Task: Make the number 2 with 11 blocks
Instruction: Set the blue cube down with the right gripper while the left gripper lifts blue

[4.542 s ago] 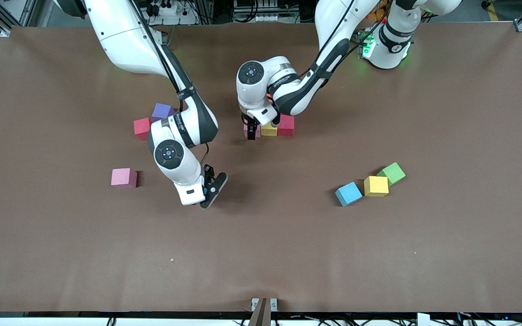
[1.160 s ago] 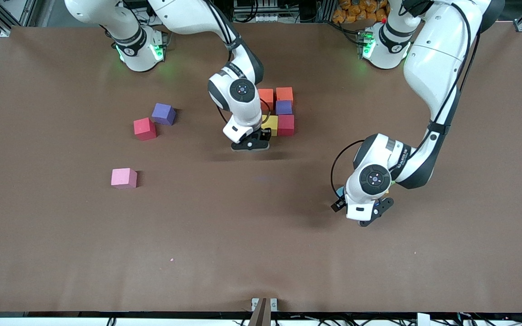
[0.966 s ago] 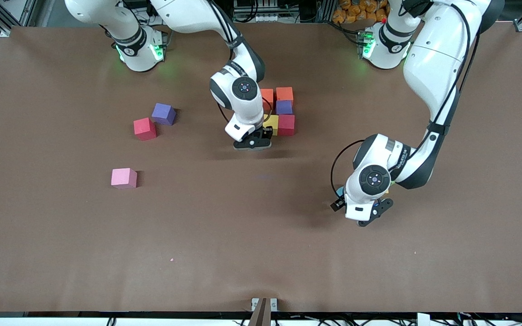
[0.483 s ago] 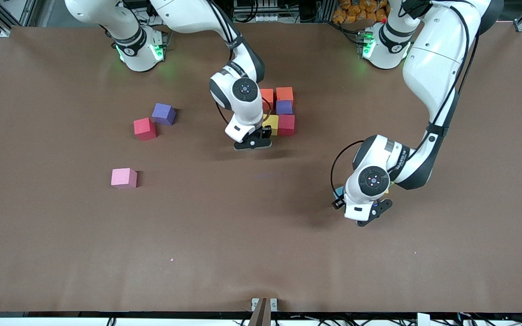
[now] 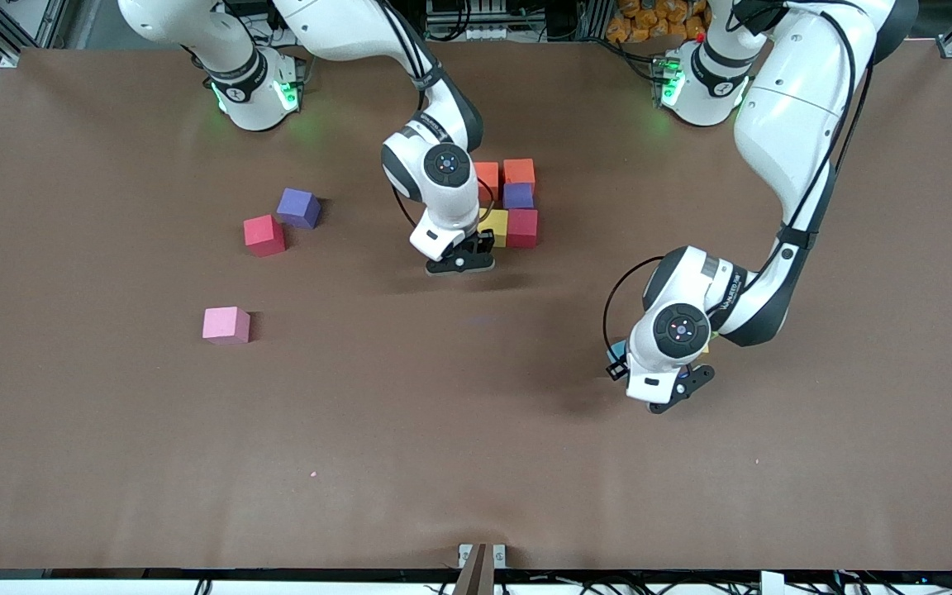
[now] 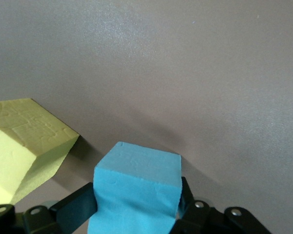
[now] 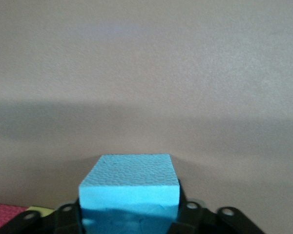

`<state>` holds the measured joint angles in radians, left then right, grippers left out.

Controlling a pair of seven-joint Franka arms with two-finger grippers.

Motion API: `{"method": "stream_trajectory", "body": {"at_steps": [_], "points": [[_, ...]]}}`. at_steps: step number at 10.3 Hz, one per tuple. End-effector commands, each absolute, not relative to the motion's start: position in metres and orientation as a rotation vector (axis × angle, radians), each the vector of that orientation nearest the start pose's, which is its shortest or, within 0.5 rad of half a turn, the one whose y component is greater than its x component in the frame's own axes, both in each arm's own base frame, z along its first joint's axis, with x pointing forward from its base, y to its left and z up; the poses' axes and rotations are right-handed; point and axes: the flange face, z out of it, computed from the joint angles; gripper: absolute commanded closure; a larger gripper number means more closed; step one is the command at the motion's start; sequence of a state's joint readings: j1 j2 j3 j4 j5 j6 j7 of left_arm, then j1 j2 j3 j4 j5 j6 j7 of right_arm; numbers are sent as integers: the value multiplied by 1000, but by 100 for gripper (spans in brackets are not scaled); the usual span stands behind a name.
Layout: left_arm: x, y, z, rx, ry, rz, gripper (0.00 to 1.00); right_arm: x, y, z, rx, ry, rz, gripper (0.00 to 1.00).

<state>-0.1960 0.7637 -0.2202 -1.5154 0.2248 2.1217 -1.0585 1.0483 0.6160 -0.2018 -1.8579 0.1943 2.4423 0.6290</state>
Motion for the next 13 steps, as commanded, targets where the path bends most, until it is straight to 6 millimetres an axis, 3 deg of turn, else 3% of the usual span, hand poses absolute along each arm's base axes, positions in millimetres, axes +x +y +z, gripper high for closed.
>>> {"method": "stream_trajectory", "body": {"at_steps": [1,4,6,9,13], "points": [[657,-244,212,-2930,-779,95,27,421,483,199,-3142,-156,26,0],[658,-242,214,-2931,-787,95,20,441,464,265,-3123,-89,89,0],[657,-244,213,-2932,-784,98,20,475,442,287,-3111,-23,90,0],[654,-247,205,-2926,-778,114,37,521,377,286,-3113,-179,165,0],[654,-251,213,-2935,-756,92,81,548,309,285,-3112,-247,305,0]]}}
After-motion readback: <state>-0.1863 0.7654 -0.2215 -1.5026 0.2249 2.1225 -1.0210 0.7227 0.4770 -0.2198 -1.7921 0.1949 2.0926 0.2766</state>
